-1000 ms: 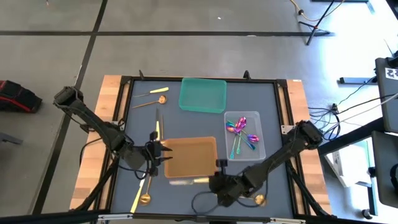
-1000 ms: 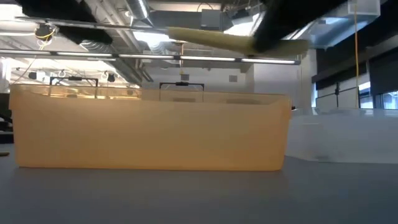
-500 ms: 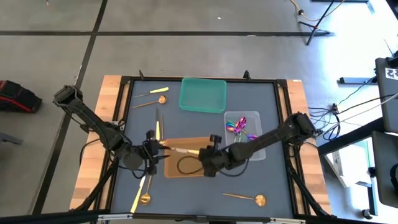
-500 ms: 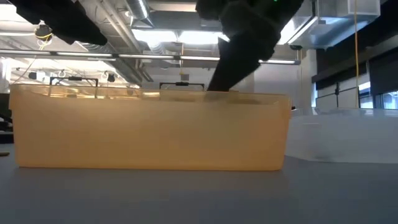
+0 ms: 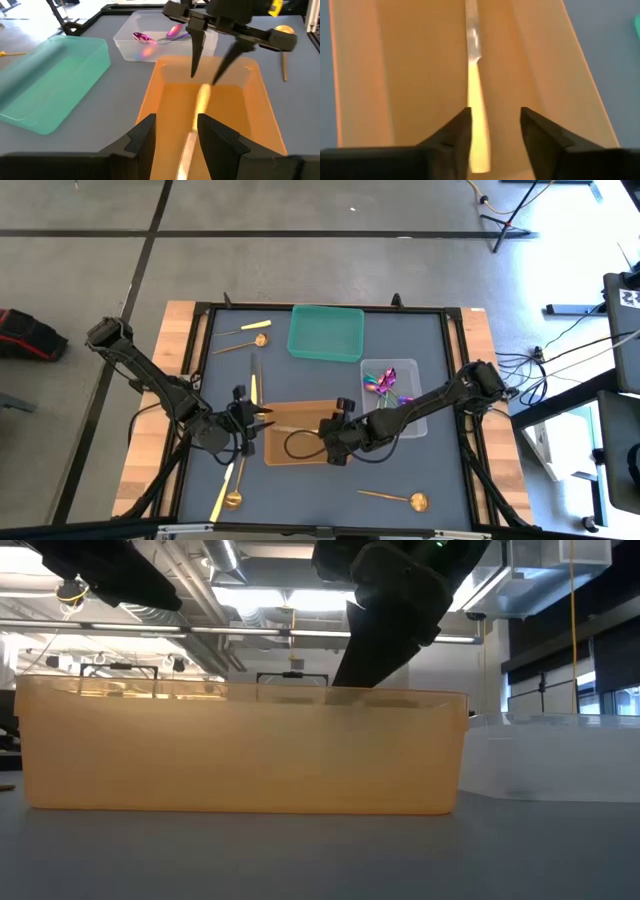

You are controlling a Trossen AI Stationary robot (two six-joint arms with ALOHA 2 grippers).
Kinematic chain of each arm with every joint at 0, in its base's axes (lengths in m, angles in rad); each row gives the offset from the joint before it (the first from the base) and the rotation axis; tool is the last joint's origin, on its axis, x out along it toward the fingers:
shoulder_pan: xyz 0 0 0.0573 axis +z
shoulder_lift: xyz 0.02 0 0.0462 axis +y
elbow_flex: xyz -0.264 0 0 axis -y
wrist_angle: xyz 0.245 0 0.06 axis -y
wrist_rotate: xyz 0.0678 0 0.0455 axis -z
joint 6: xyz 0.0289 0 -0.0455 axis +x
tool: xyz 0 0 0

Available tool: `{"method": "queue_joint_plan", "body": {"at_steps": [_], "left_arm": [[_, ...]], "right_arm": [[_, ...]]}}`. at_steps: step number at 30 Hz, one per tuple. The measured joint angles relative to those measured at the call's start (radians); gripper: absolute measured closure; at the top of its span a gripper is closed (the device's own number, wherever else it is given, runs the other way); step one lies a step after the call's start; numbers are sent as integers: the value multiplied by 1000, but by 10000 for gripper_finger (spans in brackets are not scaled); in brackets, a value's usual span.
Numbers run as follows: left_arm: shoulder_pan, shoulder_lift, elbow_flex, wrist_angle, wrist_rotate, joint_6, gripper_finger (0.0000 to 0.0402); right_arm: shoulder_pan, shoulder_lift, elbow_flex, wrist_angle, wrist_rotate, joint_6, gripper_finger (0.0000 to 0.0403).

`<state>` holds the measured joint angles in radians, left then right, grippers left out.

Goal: Sort silverware by color (type)
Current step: Put the yellow table knife into the orange bin

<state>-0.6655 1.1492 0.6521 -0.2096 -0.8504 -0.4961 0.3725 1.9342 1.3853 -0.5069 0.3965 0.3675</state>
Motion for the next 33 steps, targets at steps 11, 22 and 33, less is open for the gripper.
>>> {"method": "queue_joint_plan", "body": {"at_steps": [11, 22, 33], "left_arm": [[0, 6, 0, -1, 0, -40, 262], [50, 23, 0, 99, -34, -18, 262], [147, 54, 196, -154, 380, -285, 248]], "right_arm": [[195, -169, -74, -22, 230, -96, 166], [283, -401, -446, 601, 10, -429, 164], [148, -492, -556, 871, -417, -679, 164]]}}
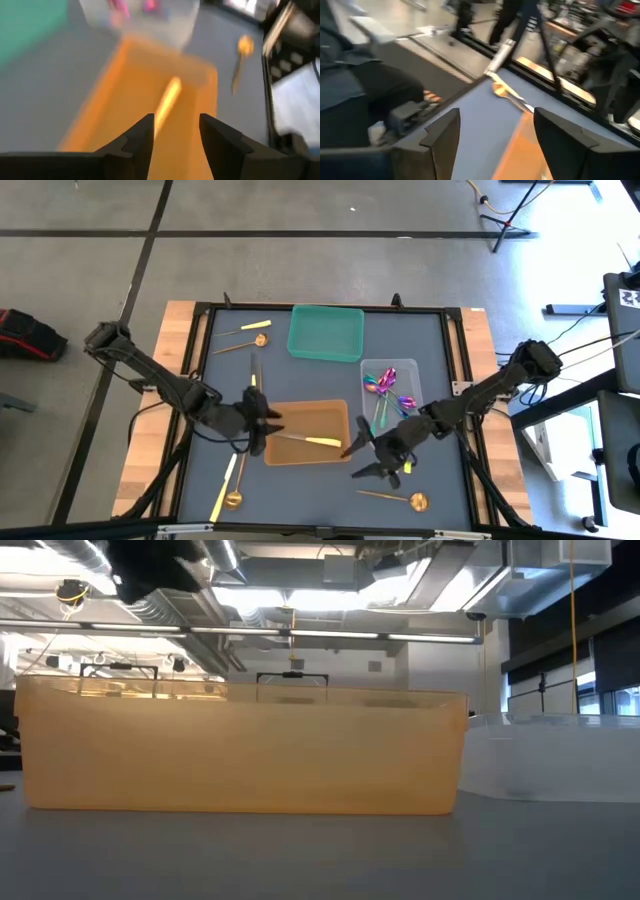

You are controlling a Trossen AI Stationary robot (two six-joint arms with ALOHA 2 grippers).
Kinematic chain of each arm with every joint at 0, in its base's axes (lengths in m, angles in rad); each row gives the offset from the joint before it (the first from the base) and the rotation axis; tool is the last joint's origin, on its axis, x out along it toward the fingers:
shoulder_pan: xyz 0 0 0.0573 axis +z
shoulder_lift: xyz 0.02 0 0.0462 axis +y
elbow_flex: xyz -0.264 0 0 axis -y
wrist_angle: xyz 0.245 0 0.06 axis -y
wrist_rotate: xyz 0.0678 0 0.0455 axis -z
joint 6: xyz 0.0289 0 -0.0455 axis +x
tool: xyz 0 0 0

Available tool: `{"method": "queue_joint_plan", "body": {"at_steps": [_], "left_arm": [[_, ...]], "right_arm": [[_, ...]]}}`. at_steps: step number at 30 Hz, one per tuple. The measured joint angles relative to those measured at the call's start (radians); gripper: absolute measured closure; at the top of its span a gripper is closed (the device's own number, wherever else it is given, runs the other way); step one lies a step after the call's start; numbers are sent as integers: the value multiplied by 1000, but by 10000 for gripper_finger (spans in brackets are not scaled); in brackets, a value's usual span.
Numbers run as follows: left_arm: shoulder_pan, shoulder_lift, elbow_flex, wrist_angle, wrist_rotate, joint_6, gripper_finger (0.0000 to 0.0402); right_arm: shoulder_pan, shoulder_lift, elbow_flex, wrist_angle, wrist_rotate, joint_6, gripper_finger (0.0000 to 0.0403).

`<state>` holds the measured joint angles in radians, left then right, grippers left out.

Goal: Sort silverware by color (type)
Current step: Put the yellow table knife into the orange bin

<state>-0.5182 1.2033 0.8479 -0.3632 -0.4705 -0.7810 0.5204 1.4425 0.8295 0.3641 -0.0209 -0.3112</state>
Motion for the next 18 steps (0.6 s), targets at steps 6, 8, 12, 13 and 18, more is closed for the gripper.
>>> {"method": "queue_joint_plan", "body": {"at_steps": [6, 8, 12, 13, 18], "left_arm": [[-110, 141, 219, -401, 190, -402, 253], [-159, 199, 276, -464, 261, -547, 254], [-259, 304, 341, -499, 353, -825, 255], [-284, 330, 350, -501, 373, -891, 255], [-391, 454, 368, -527, 491, -1158, 255]], "right_arm": [[51, 8, 0, -36, -15, -3, 164], [76, 7, 1, -52, 12, 2, 164], [124, 7, 0, -81, 74, 46, 164], [134, 7, 0, -81, 85, 62, 164], [186, 7, 0, -92, 159, 114, 164]]}}
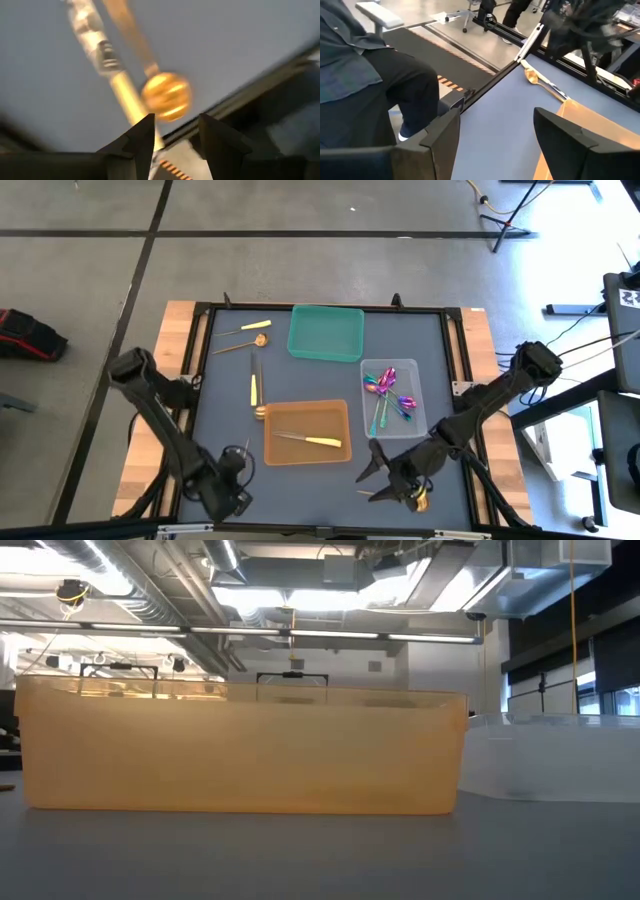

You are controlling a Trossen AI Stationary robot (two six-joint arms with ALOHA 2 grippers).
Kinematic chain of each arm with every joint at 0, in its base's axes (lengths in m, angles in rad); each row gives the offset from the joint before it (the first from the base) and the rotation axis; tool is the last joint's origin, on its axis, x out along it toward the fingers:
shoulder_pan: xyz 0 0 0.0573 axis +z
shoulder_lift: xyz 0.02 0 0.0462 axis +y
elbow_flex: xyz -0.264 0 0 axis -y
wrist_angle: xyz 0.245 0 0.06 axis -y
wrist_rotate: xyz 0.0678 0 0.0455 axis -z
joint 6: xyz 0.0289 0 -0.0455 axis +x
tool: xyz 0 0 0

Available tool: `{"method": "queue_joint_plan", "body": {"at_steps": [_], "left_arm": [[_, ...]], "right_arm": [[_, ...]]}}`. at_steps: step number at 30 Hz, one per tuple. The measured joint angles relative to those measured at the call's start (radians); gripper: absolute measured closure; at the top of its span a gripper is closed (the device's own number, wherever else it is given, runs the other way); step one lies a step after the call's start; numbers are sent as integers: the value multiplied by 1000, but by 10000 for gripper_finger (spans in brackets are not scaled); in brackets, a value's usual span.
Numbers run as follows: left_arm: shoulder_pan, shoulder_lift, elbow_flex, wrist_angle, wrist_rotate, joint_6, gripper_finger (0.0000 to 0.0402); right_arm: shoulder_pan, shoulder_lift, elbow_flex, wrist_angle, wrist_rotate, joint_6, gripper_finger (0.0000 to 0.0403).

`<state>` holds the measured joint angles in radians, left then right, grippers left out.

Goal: Sort silverware by color (type)
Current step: Put the yellow table knife into the orange bin

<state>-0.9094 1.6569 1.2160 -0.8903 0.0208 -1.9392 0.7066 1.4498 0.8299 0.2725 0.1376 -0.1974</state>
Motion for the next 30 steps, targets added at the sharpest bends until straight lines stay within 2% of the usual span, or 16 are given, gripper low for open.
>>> {"method": "queue_joint_plan", "body": {"at_steps": [4, 8, 18, 30], "left_arm": [[-55, 65, 0, -39, 19, -163, 255], [-75, 116, 0, -94, 5, -236, 255], [-68, 184, -19, -43, -2, -228, 255], [-68, 176, -141, 112, 9, -228, 256]], "right_arm": [[34, 0, 0, -1, 55, 29, 164], [57, 0, 0, -5, 92, 42, 164], [59, 8, 0, -50, 111, 103, 164], [59, 8, 0, -45, 142, 104, 164]]}}
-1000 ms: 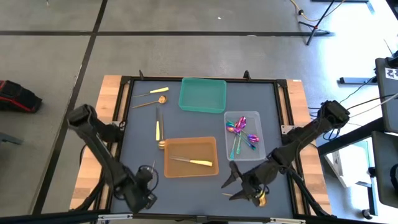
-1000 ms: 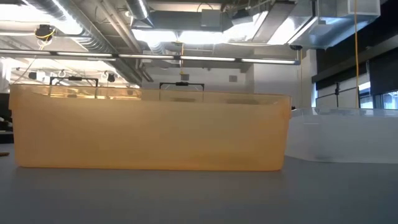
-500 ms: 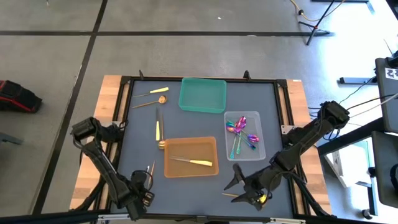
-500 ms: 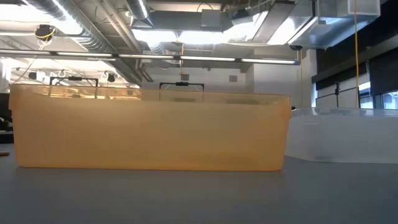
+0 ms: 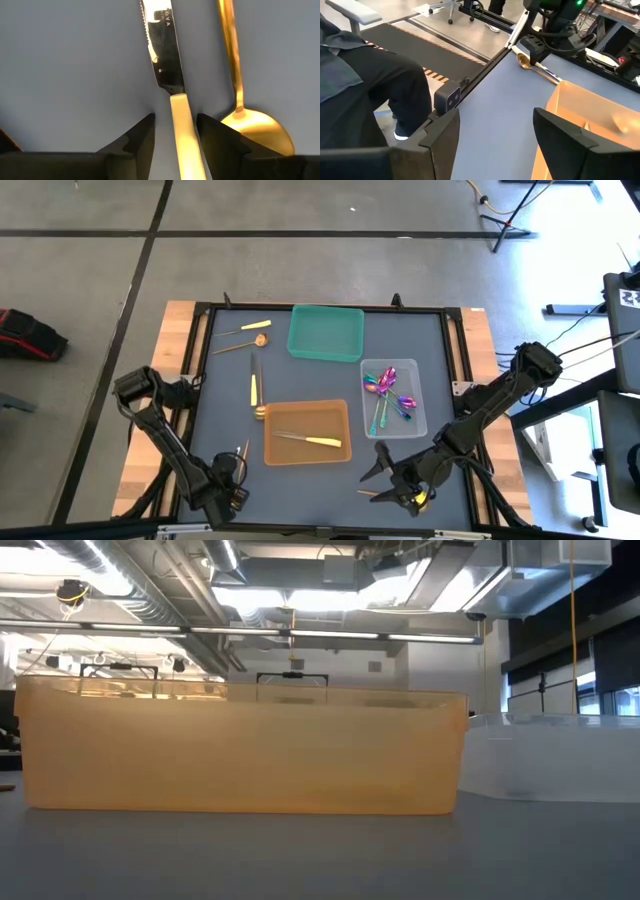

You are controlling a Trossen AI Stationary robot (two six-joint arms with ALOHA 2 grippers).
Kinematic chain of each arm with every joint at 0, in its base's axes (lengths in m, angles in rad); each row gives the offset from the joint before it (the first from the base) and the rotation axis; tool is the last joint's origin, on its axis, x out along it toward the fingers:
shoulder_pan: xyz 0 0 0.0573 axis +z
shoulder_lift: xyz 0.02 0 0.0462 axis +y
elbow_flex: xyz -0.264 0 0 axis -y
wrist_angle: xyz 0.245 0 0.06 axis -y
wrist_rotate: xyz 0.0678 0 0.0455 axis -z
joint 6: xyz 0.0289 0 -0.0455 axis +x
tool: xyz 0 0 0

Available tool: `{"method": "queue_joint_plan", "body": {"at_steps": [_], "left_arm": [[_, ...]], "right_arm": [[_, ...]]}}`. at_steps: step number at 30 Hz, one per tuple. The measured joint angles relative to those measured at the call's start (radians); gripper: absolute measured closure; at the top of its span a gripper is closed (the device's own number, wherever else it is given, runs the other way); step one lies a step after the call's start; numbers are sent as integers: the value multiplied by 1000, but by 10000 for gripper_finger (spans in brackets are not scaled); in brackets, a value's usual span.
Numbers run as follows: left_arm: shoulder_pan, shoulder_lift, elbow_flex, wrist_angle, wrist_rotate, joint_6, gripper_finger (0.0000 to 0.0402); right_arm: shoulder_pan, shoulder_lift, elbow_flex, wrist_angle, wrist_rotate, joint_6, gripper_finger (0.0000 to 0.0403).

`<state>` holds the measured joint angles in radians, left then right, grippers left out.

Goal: Sort silverware by color (type)
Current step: Put the yellow table knife into the orange bin

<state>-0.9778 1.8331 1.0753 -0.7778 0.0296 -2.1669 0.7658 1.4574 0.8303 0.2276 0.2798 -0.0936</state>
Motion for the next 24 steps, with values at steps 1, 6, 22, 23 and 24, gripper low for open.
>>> {"method": "queue_joint_plan", "body": {"at_steps": [1, 6, 22, 23, 24], "left_arm": [[0, 0, -4, 1, 0, 1, 258], [0, 1, -7, -1, -5, 29, 291], [1, -68, 31, -216, -54, 26, 356], [1, -85, 41, -239, -59, 22, 356], [0, -99, 54, -273, -69, 18, 356]], "right_arm": [[0, 0, 0, 0, 0, 0, 164], [0, 0, 0, 0, 20, 4, 164], [0, 0, 0, -13, 96, 10, 164], [0, 0, 0, -13, 107, 10, 164], [0, 0, 0, -13, 121, 10, 164]]}}
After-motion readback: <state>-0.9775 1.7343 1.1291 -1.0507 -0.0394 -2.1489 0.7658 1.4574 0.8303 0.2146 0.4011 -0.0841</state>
